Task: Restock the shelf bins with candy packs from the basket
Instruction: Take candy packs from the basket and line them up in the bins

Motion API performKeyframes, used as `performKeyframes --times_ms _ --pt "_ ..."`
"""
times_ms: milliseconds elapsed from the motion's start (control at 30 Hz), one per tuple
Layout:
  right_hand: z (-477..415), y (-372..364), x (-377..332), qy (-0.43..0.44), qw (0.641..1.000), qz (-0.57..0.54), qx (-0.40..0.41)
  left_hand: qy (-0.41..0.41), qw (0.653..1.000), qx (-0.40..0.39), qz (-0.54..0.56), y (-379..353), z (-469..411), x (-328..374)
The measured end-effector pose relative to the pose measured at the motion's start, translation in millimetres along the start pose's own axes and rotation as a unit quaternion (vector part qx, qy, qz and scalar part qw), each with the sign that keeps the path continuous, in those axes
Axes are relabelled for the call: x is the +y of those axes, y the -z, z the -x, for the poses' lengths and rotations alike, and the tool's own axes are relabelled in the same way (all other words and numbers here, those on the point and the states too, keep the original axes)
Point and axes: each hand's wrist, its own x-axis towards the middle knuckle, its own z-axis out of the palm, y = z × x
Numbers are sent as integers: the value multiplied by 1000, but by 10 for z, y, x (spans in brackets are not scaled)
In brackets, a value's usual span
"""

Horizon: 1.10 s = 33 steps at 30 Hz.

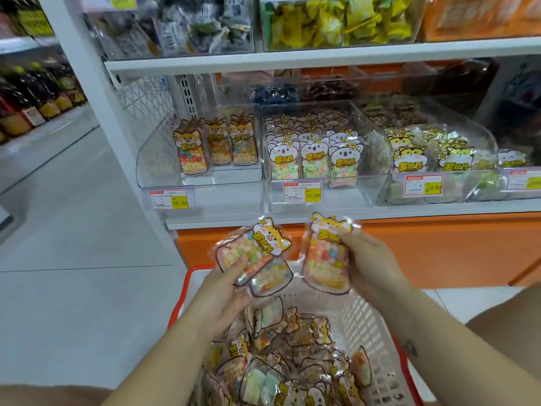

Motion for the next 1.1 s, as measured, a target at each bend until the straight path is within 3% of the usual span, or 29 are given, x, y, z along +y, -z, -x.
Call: performKeyframes --times_ms 200,367,533,667,867,1000,1100 --pt "275 -204 543 -122 987 -103 21 -37 998 -2 -58 -171 116 -277" --pt "281 -222 583 -191 977 -88 -42 -49 999 7 -21 -232 108 -298" --pt "173 -203 567 -97 993 -64 11 -21 999 7 37 -323 128 -158" --pt "99 -195 463 -47 999 2 9 -79 995 32 -57 -307 125 -38" --pt "31 -550 -26 118 984 103 -82 -177 962 -3 -207 -250 146 680" --pt "-59 -1038 -338 180 968 113 -134 -233 929 -42 -283 -193 15 1180" --pt "-136 -1339 -487 201 958 131 -157 -253 925 -54 -280 -109 -136 1467"
